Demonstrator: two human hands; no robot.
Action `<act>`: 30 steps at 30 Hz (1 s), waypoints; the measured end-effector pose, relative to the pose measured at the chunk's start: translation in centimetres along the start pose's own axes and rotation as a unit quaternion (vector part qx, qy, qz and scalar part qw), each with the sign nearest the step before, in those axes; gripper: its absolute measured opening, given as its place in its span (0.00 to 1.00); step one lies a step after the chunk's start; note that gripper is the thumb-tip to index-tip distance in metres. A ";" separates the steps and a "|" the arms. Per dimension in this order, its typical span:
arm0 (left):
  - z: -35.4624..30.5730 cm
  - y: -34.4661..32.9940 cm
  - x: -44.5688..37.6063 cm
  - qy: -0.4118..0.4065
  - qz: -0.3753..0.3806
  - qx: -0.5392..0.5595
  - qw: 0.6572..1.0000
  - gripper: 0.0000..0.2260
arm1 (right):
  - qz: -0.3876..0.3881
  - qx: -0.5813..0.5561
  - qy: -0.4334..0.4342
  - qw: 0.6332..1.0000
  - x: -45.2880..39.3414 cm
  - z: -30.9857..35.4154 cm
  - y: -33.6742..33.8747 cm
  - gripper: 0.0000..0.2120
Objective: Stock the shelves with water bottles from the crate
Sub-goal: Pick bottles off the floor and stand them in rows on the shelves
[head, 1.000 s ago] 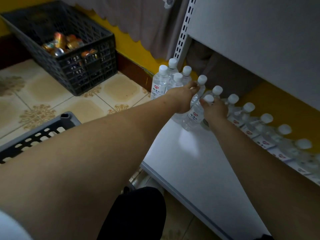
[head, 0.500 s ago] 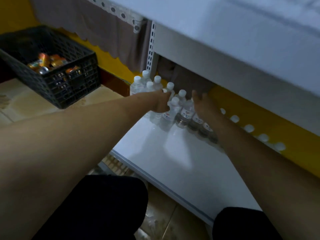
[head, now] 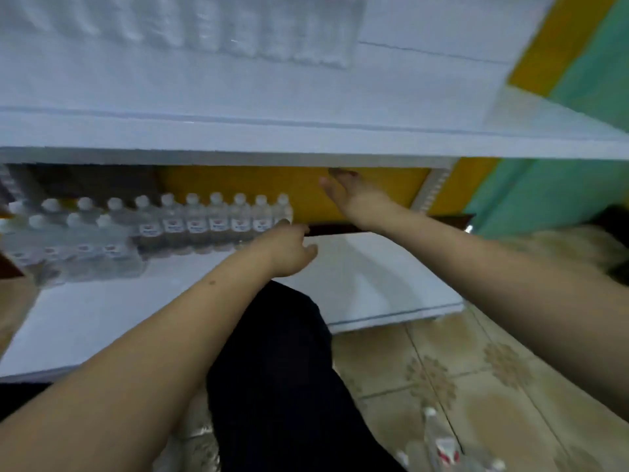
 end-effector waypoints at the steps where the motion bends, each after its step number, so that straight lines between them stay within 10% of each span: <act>1: -3.0 -1.7 0.4 -0.024 0.021 -0.017 0.999 0.24 | -0.012 -0.006 -0.025 1.000 2.6 -2.9 1.4 0.29; 10: -24.1 -17.7 5.5 -0.204 0.202 -0.094 0.953 0.24 | -0.087 -0.084 -0.272 0.955 27.9 -21.9 5.7 0.28; 16: -30.8 -27.9 10.6 -0.233 0.309 -0.204 0.899 0.20 | -0.108 -0.121 -0.485 0.859 46.2 -28.8 -0.6 0.29; 24: -30.9 -38.2 17.4 -0.238 0.540 -0.239 0.771 0.18 | 0.099 -0.131 -0.672 0.722 65.6 -28.9 -15.6 0.35; 30: -32.6 -40.6 15.3 -0.262 0.488 -0.158 0.817 0.17 | 0.230 -0.179 -0.721 0.629 73.6 -25.7 -22.9 0.33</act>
Point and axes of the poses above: each hand's wrist, its own x-axis away from the middle knuckle, its own y-axis out of the back of the hand, z = x × y, the point moved 5 cm from there along -x, towards the middle knuckle, and after that the axes turned 2 degrees about -x, right-handed, at the moved point
